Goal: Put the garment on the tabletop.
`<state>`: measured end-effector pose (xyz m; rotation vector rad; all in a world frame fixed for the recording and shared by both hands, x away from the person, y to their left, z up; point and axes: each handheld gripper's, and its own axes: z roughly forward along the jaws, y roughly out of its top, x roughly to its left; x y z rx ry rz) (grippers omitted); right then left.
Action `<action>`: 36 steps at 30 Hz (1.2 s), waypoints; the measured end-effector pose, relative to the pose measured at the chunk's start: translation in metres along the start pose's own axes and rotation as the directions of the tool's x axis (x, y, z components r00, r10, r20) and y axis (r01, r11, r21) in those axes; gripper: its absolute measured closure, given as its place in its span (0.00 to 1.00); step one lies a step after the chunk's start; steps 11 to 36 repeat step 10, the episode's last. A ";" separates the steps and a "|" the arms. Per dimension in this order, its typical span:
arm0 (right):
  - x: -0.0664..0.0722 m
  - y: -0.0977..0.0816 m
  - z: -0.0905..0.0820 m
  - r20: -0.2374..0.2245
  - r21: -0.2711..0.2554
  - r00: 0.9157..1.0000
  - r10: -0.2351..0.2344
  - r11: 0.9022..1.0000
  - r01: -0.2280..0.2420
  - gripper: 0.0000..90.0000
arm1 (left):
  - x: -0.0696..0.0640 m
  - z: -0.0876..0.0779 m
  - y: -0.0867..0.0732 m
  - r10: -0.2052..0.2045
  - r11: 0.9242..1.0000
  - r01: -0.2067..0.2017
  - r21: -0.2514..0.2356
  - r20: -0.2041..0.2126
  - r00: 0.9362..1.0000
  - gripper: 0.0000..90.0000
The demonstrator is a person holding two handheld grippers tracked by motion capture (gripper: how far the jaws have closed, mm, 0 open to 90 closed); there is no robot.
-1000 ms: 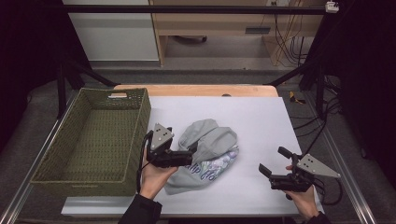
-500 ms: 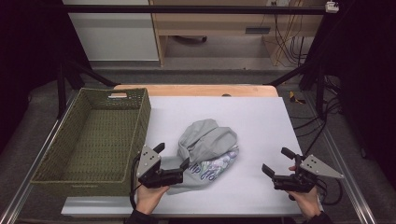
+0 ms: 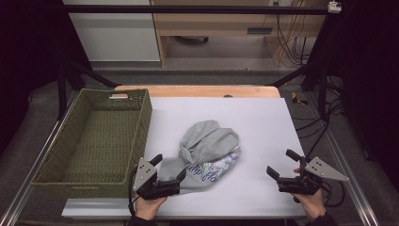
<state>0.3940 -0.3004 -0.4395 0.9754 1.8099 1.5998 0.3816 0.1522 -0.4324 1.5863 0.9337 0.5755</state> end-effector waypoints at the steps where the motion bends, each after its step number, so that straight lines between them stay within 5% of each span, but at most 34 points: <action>1: 0.001 0.000 0.000 0.002 0.002 1.000 0.019 1.000 -0.019 0.01 | 0.000 -0.001 -0.001 0.002 1.000 -0.002 -0.004 -0.006 1.000 0.03; 36: -0.001 -0.004 0.002 -0.008 0.014 1.000 0.007 1.000 -0.007 0.01 | 0.003 -0.006 -0.007 0.006 1.000 -0.006 -0.002 -0.014 1.000 0.03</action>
